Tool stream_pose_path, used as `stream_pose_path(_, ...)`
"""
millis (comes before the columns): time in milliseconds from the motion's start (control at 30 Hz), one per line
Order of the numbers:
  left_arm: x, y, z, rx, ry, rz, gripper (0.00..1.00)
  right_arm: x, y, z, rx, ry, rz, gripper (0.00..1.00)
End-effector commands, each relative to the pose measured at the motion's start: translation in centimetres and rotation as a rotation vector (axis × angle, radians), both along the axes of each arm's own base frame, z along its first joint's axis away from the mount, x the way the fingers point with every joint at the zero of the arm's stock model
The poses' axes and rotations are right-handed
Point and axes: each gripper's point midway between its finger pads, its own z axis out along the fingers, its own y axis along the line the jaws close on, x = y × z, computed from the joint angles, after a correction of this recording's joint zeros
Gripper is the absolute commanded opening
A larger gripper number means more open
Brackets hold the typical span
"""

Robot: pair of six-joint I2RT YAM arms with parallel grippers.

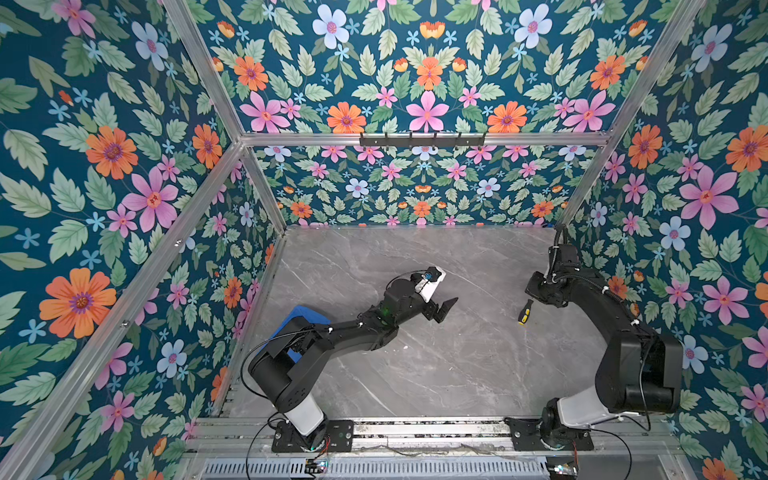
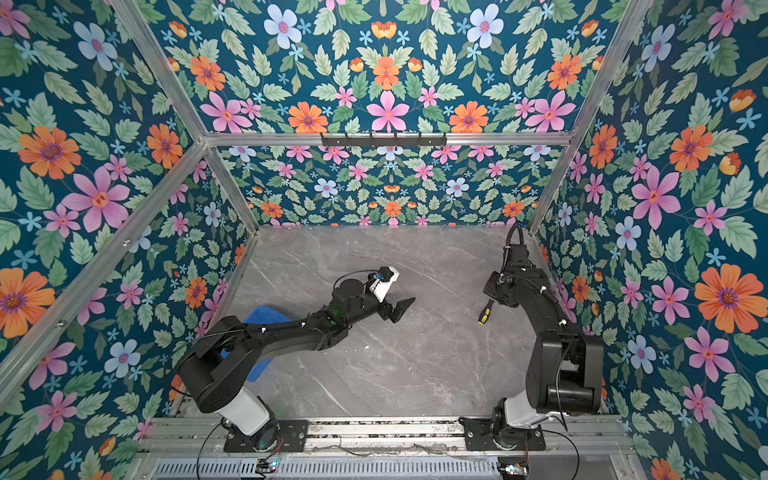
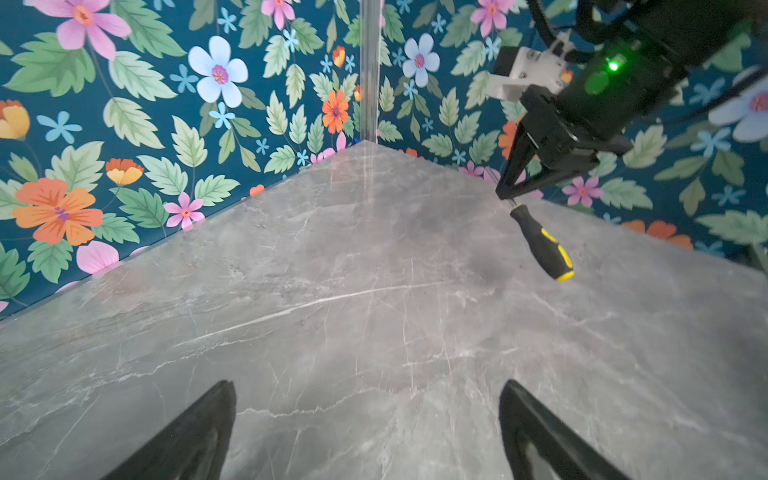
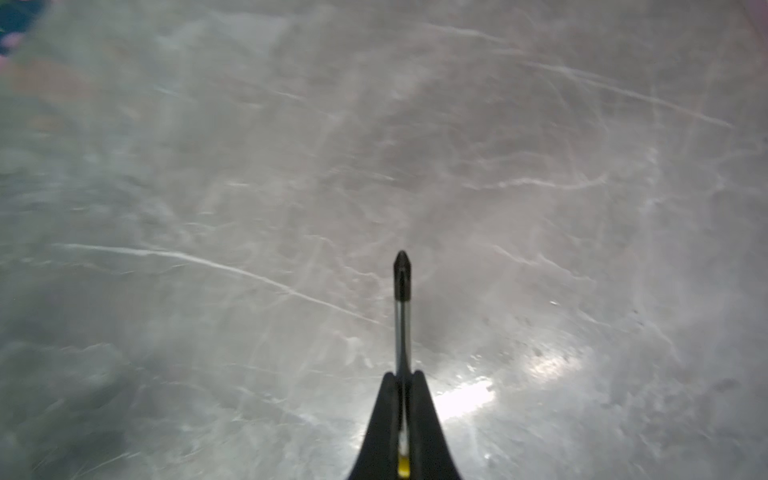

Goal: Put the screwdriver in the bin
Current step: 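Lift the screwdriver with the right gripper while the left gripper reaches in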

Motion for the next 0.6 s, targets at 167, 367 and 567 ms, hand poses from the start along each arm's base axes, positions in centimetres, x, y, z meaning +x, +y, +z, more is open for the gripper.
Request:
stream_pose_path(167, 1.9, 0.9, 5.2, -0.367, 0.090, -0.009, 1.00, 4.5, 7.6, 8.5, 0.068, -0.429, 0.263, 0.00)
stream_pose_path(367, 1.6, 0.0, 6.7, -0.448, 0.112, -0.115, 0.98, 5.5, 12.3, 11.9, 0.112, -0.543, 0.390, 0.00)
stream_pose_path(567, 1.2, -1.3, 6.4, -0.456, 0.163, -0.190, 0.93, 5.9, 16.7, 15.0, 0.142, -0.674, 0.504, 0.00)
